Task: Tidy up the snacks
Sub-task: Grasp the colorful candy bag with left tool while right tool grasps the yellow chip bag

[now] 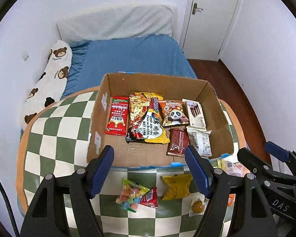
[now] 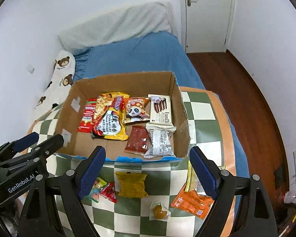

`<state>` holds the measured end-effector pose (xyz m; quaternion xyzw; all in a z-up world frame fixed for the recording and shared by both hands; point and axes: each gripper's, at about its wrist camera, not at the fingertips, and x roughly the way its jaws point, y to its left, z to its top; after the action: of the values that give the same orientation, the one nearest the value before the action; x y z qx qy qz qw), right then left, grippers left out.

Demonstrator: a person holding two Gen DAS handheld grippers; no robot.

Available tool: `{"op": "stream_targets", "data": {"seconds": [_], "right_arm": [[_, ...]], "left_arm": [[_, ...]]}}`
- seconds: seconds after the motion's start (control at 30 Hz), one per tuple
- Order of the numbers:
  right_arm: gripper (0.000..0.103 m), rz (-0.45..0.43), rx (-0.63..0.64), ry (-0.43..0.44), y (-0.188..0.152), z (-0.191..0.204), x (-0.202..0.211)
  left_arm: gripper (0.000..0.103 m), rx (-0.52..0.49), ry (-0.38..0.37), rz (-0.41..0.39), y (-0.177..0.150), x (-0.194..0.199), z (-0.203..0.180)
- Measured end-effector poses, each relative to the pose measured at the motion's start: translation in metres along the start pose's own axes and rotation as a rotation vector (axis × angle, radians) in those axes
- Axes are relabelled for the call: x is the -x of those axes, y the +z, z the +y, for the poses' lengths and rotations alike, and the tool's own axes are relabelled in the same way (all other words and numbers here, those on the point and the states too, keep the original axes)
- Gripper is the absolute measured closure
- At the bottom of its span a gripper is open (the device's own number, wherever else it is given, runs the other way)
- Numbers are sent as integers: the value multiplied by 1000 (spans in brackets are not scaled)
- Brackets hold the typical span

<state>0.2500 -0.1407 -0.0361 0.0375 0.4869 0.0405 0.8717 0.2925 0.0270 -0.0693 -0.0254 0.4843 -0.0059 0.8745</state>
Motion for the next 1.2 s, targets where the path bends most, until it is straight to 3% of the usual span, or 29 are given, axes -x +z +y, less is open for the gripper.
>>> {"op": "stream_targets", "data": {"seconds": [0.27, 0.53, 0.73, 0.9, 1.0, 1.03, 1.07, 1.1, 1.13, 1.2], "right_arm": [[14, 31, -27, 43, -29, 3, 8], [14, 214, -69, 111, -81, 2, -66], [14, 323, -71, 118, -108, 8, -133], [14, 356, -45, 104, -116, 11, -169], [15, 364, -27, 108, -117, 15, -184], [17, 368, -22, 106, -117, 17, -189], [27, 373, -17, 105, -118, 19, -194], [38, 376, -13, 108, -118, 20, -197], [42, 380, -15, 123, -118, 21, -199], [46, 381, -16, 120, -118, 22, -198]], "left_arm": [[30, 40, 33, 16, -31, 9, 24], [30, 95, 89, 237, -92, -60, 58], [30, -36, 136, 363, -120, -128, 46], [30, -202, 154, 432, -126, -173, 24], [28, -253, 134, 452, -126, -186, 13], [31, -261, 128, 452, -125, -188, 11], [33, -264, 132, 454, -126, -191, 9], [44, -252, 120, 454, -126, -192, 9], [54, -229, 102, 460, -127, -193, 10], [55, -178, 103, 474, -132, -193, 15]]}}
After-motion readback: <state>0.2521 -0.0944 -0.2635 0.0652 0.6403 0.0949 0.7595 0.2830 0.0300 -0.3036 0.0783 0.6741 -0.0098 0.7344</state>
